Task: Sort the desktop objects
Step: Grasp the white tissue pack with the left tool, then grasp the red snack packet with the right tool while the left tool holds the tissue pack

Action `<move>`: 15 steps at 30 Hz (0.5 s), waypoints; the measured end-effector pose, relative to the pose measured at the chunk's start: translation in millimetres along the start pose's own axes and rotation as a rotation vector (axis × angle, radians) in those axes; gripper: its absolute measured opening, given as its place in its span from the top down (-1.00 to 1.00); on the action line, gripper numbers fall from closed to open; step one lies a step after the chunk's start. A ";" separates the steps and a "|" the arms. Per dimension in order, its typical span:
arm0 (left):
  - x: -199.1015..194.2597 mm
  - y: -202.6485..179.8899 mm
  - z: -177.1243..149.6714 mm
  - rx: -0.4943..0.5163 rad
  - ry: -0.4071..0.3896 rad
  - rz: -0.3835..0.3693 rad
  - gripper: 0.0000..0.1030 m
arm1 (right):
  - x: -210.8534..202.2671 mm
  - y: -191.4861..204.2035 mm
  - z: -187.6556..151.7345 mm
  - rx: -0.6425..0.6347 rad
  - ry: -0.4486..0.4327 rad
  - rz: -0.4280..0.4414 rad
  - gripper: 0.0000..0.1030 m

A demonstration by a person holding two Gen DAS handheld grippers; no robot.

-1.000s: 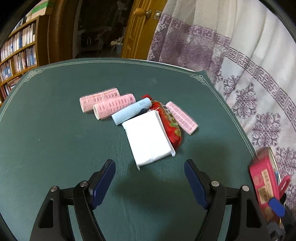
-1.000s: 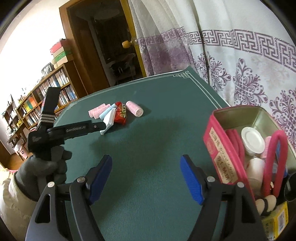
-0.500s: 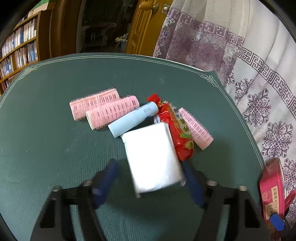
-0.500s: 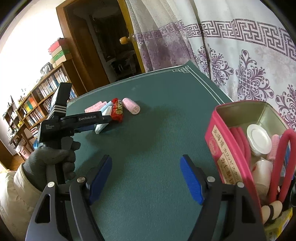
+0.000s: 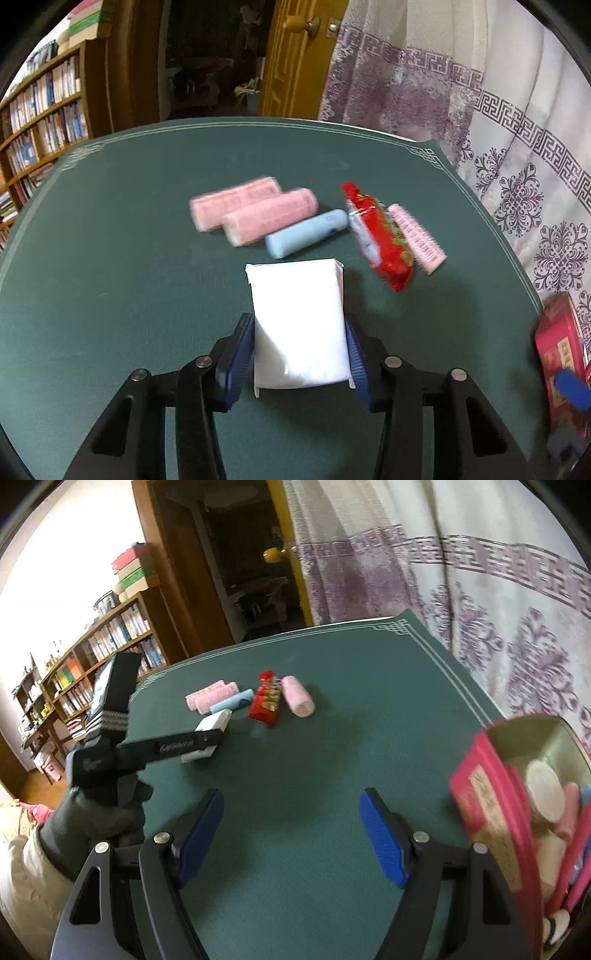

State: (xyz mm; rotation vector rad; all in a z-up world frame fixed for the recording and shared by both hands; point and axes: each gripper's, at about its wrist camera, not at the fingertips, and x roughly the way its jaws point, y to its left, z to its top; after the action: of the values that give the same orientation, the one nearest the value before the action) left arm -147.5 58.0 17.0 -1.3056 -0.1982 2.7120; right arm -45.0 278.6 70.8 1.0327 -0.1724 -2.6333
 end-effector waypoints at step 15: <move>-42.2 35.7 -46.0 -0.032 -0.022 0.047 0.04 | 105.6 41.5 47.4 -0.033 0.091 0.054 -0.31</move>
State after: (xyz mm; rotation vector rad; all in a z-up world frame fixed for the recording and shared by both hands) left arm -87.3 18.7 14.8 -1.3063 -0.2170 2.7748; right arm -140.6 205.1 46.9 1.1189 -0.1339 -2.5267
